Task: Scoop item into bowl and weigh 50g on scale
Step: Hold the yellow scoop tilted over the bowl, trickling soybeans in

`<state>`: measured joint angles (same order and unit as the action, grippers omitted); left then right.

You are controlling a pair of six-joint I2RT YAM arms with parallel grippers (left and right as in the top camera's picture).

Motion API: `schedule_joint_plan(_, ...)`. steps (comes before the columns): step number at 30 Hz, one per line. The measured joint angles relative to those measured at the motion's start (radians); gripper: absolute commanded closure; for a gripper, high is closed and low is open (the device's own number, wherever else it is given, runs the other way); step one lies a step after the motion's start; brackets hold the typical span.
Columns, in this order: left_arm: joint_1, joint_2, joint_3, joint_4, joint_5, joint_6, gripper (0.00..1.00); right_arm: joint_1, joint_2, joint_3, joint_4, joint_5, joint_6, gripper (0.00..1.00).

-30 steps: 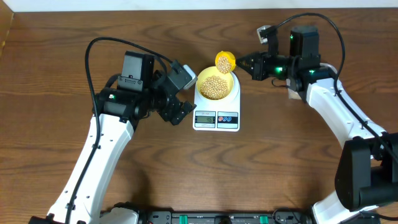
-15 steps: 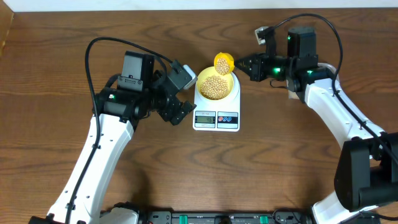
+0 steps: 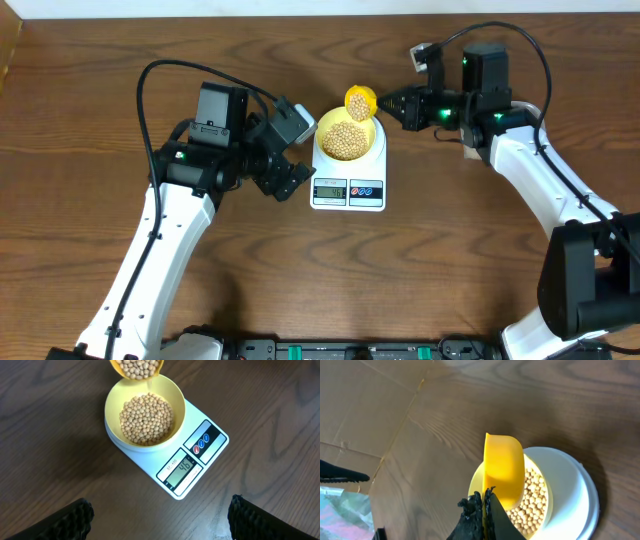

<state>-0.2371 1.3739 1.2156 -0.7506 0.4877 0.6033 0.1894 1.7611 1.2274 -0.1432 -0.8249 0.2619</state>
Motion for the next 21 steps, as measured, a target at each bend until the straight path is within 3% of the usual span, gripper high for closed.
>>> schedule_joint_plan(21, 0.0, 0.0, 0.0, 0.0, 0.0, 0.0, 0.12, 0.0, 0.0, 0.0, -0.007, 0.003, -0.008, 0.99)
